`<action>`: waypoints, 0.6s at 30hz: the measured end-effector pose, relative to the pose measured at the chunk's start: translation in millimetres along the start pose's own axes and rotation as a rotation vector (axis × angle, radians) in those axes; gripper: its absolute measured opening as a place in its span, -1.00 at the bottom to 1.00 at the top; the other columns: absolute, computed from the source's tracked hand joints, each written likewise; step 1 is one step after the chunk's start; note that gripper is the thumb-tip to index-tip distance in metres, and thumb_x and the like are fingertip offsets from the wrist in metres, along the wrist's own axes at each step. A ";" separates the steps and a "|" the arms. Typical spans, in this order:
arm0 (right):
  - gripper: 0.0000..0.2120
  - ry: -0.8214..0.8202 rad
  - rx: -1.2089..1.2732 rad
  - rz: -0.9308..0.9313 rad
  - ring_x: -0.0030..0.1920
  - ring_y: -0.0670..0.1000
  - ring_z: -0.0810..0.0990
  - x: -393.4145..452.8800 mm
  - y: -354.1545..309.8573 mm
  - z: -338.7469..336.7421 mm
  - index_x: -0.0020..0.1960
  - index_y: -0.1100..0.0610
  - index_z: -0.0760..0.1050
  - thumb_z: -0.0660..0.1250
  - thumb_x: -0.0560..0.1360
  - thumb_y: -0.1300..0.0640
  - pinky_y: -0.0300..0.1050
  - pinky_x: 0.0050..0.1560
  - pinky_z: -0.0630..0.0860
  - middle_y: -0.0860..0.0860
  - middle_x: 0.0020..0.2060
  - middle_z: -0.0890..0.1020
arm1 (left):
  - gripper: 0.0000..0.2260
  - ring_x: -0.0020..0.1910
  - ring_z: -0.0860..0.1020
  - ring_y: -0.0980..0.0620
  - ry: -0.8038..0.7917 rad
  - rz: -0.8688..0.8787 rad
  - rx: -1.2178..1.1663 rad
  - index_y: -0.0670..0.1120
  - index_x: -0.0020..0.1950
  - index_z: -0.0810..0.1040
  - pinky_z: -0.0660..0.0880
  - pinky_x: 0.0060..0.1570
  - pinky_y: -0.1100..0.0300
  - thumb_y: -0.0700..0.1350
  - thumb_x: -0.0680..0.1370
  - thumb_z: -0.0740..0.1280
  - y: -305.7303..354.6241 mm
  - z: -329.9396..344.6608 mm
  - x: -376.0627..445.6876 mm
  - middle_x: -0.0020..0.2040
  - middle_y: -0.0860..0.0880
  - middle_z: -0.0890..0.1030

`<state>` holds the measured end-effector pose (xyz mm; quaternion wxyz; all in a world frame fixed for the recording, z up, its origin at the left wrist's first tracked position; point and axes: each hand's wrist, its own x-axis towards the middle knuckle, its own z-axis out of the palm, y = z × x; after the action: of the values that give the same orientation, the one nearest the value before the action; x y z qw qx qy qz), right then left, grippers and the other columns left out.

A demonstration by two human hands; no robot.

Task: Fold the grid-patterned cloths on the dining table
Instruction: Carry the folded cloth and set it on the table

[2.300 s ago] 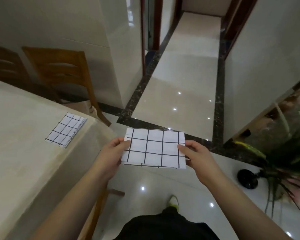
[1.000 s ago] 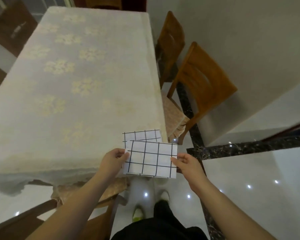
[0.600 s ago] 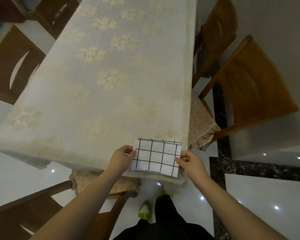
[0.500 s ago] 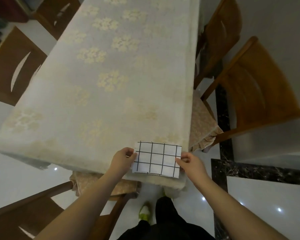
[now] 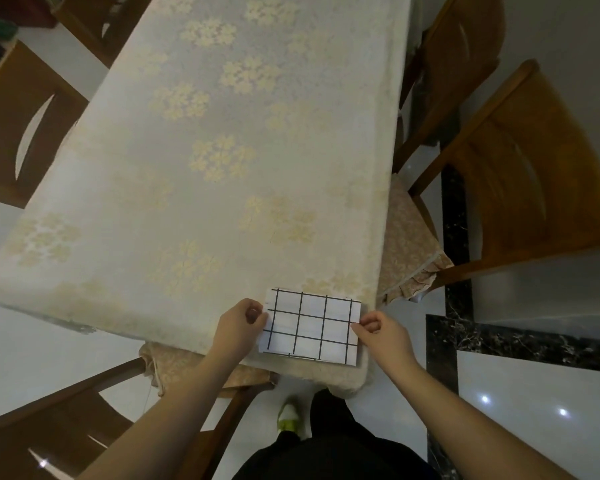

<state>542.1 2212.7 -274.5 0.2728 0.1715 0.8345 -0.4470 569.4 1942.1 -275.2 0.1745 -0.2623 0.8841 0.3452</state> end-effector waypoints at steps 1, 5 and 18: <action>-0.86 0.020 -0.001 0.002 -0.17 -0.03 0.59 -0.3 -2.3 -1.0 -0.04 0.06 0.52 0.42 0.49 0.03 -0.21 -0.22 0.47 -0.07 -0.21 0.60 | -0.85 -0.16 0.56 0.07 0.025 -0.001 -0.028 -0.04 0.06 0.52 0.50 -0.11 0.19 -0.01 0.55 0.34 0.0 0.6 -0.9 -0.11 0.02 0.61; -0.78 0.273 -0.209 -0.247 -0.02 0.00 0.53 -6.5 -5.3 4.9 0.13 0.07 0.49 0.30 0.55 -0.02 -0.06 0.01 0.49 -0.03 -0.03 0.55 | -0.80 -0.07 0.55 0.00 0.291 0.327 0.127 -0.11 0.15 0.51 0.46 -0.10 0.20 -0.07 0.57 0.32 1.6 4.9 -9.4 0.02 -0.07 0.57; -0.40 0.086 -0.873 -0.570 0.51 0.02 0.14 14.3 -1.3 69.9 0.52 0.16 0.20 0.02 0.57 -0.11 0.00 0.47 -0.02 0.06 0.51 0.27 | -0.45 0.56 0.07 -0.05 0.040 0.583 0.631 -0.15 0.57 0.10 0.10 0.46 -0.06 0.09 0.64 -0.01 -0.1 62.4 -16.9 0.58 -0.10 0.10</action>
<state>551.2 2153.9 -313.9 0.1516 -0.1740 0.9671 -0.1066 590.9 1991.7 -310.7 0.1242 0.0584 0.9867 0.0875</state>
